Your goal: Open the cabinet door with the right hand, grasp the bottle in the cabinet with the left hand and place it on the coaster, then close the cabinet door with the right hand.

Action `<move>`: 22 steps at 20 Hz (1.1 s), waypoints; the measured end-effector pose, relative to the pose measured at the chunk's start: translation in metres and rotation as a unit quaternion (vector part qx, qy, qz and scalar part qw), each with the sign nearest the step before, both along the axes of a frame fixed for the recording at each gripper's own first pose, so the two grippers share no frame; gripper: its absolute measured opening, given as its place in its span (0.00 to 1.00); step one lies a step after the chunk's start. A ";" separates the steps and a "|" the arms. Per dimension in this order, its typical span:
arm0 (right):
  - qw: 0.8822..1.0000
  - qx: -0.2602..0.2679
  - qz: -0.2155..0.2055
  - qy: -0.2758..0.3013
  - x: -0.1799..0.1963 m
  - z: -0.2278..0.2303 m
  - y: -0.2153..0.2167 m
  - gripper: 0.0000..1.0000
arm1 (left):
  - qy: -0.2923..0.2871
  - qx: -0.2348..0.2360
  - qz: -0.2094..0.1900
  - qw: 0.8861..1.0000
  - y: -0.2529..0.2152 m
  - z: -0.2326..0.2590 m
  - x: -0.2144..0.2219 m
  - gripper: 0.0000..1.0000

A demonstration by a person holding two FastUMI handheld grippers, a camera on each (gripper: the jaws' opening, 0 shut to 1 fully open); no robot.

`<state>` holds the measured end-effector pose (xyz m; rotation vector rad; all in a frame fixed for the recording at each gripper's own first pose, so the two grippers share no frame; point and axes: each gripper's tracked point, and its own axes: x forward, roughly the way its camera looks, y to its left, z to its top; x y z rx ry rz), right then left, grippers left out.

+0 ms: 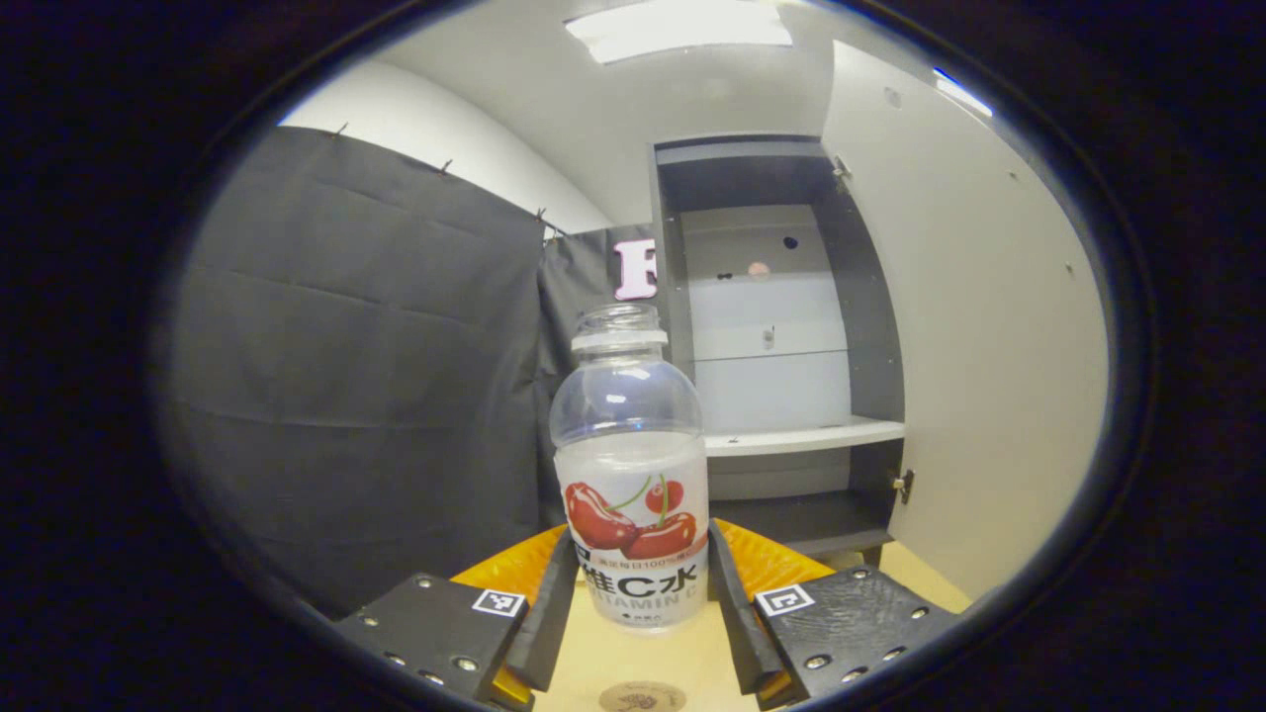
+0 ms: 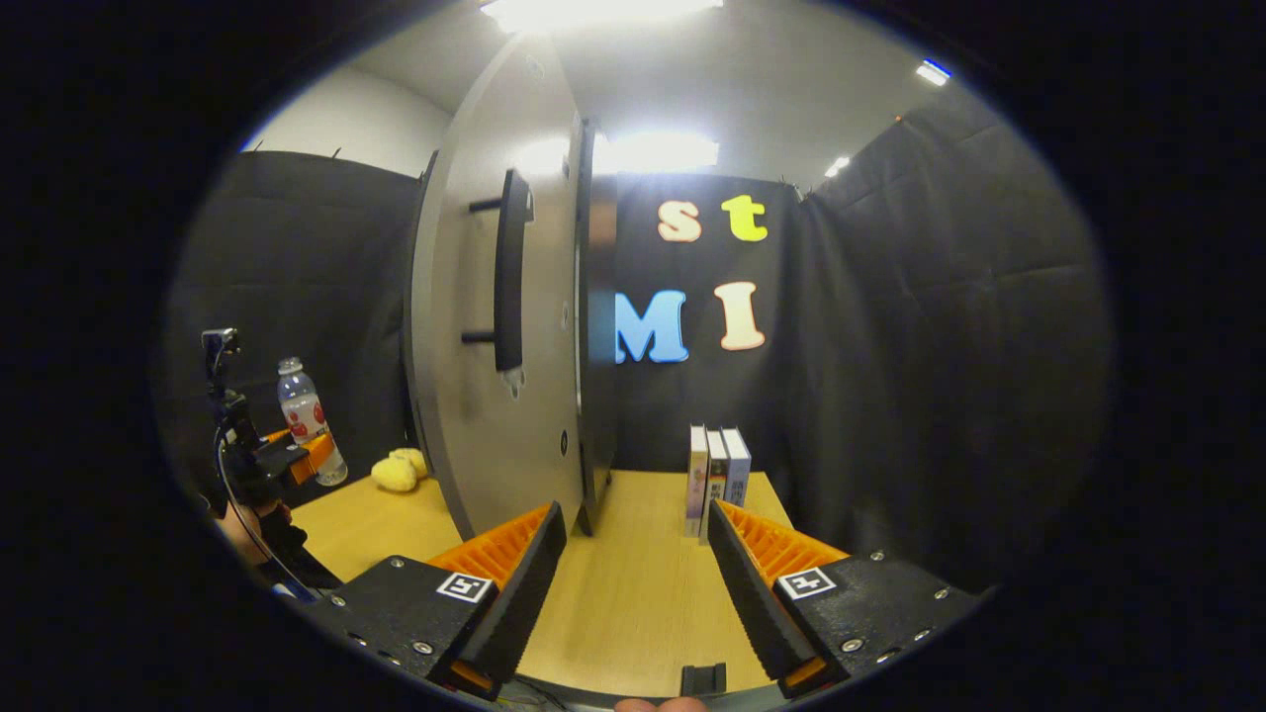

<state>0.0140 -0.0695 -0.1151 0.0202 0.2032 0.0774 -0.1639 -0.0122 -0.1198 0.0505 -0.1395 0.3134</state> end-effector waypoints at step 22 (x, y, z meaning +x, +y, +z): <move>0.971 -0.039 0.077 0.225 -0.042 -0.163 0.067 0.88 | 0.083 -0.049 -0.025 0.995 -0.002 -0.250 0.005 0.70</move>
